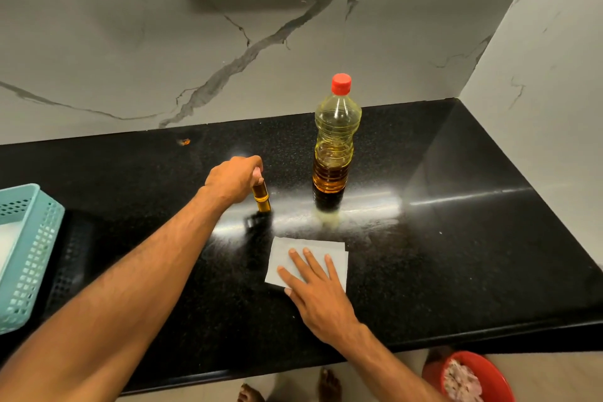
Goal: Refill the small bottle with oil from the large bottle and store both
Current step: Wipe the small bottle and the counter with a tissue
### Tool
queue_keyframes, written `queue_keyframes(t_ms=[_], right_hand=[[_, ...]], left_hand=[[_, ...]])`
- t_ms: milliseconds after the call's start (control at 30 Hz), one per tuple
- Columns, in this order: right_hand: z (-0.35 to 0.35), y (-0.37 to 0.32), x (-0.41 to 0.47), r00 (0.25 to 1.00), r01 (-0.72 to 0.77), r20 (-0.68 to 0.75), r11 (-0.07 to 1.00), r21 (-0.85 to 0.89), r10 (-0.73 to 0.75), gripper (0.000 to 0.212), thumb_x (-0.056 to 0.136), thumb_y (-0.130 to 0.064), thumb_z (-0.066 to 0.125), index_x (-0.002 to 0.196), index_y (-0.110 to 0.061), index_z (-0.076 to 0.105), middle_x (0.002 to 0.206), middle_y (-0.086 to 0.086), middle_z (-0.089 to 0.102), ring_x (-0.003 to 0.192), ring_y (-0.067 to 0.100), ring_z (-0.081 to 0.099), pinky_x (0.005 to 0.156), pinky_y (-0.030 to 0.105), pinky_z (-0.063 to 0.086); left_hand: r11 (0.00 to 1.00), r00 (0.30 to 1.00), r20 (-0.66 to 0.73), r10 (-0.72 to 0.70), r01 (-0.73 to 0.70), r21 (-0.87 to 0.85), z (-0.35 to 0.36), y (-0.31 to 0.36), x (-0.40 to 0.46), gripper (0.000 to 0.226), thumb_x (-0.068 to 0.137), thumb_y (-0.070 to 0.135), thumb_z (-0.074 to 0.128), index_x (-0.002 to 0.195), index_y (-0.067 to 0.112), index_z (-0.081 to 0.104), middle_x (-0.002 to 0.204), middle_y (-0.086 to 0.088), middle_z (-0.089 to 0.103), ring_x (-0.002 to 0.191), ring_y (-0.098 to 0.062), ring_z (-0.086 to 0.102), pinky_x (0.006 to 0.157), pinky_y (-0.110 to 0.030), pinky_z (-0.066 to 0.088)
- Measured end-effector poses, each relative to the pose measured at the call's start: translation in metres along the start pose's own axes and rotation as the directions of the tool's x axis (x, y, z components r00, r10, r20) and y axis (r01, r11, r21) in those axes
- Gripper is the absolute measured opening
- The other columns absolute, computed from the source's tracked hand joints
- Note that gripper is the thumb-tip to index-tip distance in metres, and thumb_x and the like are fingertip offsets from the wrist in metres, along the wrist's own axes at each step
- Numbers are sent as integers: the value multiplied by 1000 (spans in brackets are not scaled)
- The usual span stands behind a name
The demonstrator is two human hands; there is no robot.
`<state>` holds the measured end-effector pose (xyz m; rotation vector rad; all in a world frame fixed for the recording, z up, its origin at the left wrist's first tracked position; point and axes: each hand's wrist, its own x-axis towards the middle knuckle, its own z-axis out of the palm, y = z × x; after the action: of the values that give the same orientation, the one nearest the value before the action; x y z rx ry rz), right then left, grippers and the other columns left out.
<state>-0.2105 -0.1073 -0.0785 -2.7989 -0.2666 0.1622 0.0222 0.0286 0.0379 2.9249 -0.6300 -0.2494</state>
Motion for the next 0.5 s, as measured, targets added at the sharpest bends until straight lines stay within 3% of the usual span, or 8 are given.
queue_keyframes(t_ms=[100, 233, 333, 400, 433, 500], right_hand=[[-1, 0, -1, 1000, -1, -1, 1000, 7, 1, 48, 104, -42, 24, 151, -35, 22, 164, -2, 3, 151, 24, -7, 113, 50, -19], [-5, -1, -2, 1000, -2, 5, 999, 33, 2, 47, 104, -41, 25, 151, -35, 24, 164, -3, 3, 151, 23, -7, 114, 48, -18], [-18, -4, -6, 998, 15, 55, 981, 192, -26, 45, 104, -41, 28, 149, -35, 31, 163, -6, 13, 151, 17, 1, 119, 45, -8], [-36, -9, -10, 998, -25, 68, 879, 476, -8, 43, 104, -41, 33, 146, -36, 38, 158, -13, 26, 148, 6, 14, 121, 34, 4], [-47, -11, -13, 998, -62, 62, 772, 633, 29, 41, 103, -41, 36, 143, -35, 44, 152, -18, 38, 142, -1, 26, 119, 26, 16], [-71, -8, -21, 989, -101, 33, 484, 869, 147, 34, 102, -39, 42, 130, -31, 59, 123, -24, 63, 115, -10, 54, 96, 14, 42]], left_hand=[[1000, 1000, 17, -11, 11, -4, 0, 1, 0, 15, 97, 35, 49, 108, 25, 51, 101, -3, 62, 73, -15, 54, 59, -30, 41], [1000, 1000, 12, -25, 25, -15, 0, 0, -6, 47, 93, 47, 52, 133, 26, 39, 115, -7, 61, 93, -25, 59, 68, -38, 46], [989, 990, -128, -62, 43, -143, 1, -2, -20, 57, 92, 55, 48, 139, 25, 33, 96, -1, 62, 89, -23, 61, 69, -39, 49], [946, 956, -261, -134, 44, -323, 5, -3, -37, 55, 93, 56, 46, 137, 25, 36, 81, 1, 60, 77, -18, 59, 67, -39, 51], [912, 934, -309, -178, 38, -409, 9, -3, -47, 53, 93, 54, 47, 135, 24, 39, 78, 1, 59, 74, -17, 58, 65, -38, 51], [837, 897, -355, -263, 29, -546, 20, 1, -67, 46, 94, 49, 49, 131, 23, 44, 78, 2, 57, 74, -17, 58, 63, -33, 48]])
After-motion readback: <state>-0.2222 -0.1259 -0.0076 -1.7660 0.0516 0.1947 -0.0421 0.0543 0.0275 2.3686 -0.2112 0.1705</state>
